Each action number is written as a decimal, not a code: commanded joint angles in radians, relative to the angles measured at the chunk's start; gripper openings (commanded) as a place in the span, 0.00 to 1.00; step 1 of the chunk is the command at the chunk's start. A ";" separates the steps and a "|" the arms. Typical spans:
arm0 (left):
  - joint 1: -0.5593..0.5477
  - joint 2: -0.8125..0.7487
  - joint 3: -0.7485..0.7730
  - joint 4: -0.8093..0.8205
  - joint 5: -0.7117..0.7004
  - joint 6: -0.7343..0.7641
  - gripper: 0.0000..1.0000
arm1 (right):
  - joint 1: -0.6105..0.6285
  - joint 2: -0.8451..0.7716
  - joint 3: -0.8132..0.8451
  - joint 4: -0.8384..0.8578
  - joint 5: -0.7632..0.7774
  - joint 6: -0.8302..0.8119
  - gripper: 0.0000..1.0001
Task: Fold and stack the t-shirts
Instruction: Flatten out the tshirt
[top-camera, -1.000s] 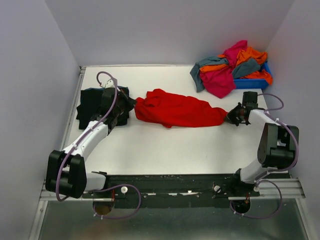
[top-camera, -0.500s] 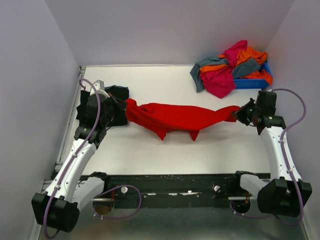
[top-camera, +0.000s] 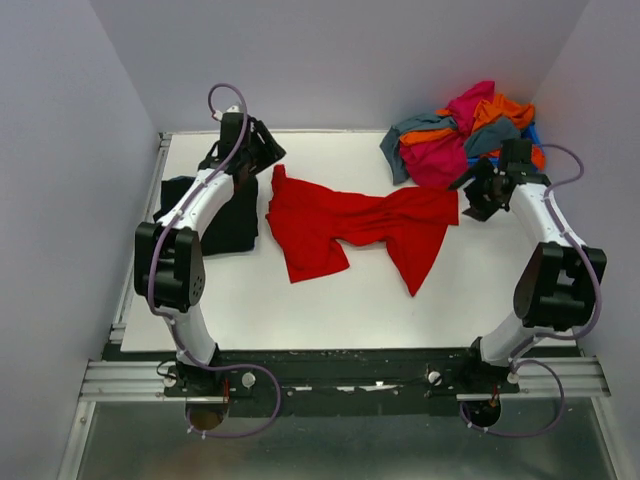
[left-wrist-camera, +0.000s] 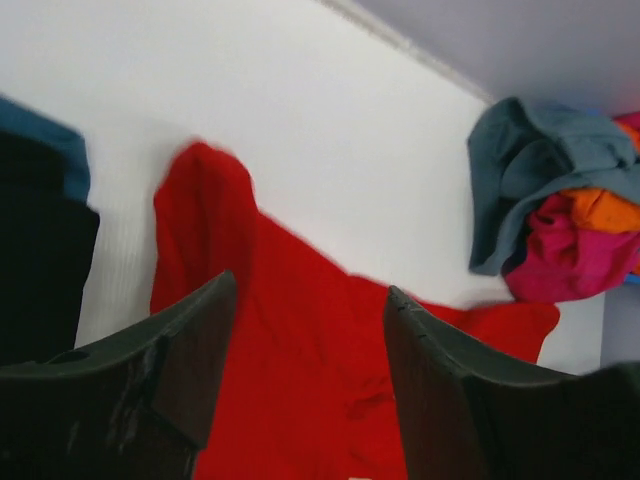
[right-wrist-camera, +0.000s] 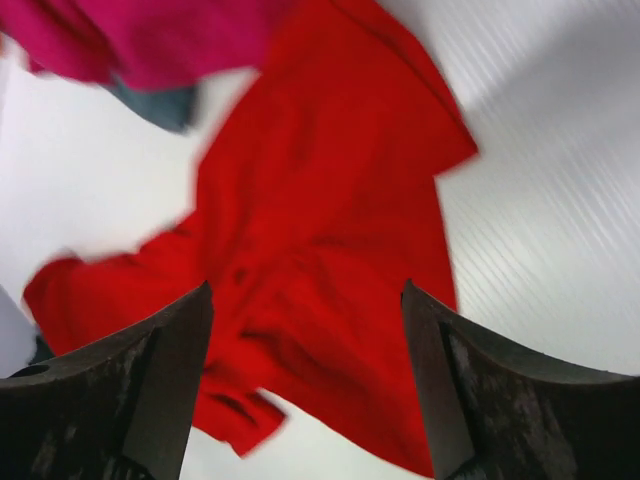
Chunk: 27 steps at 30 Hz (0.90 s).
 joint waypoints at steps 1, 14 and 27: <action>0.006 -0.041 -0.108 0.051 0.069 -0.018 0.73 | 0.004 -0.172 -0.238 0.067 0.035 -0.034 0.78; 0.005 -0.395 -0.550 0.150 0.089 -0.057 0.66 | 0.004 -0.039 -0.298 0.116 0.158 0.018 0.36; -0.005 -0.664 -0.845 0.184 0.113 -0.068 0.67 | -0.004 0.159 -0.165 0.124 0.236 0.091 0.48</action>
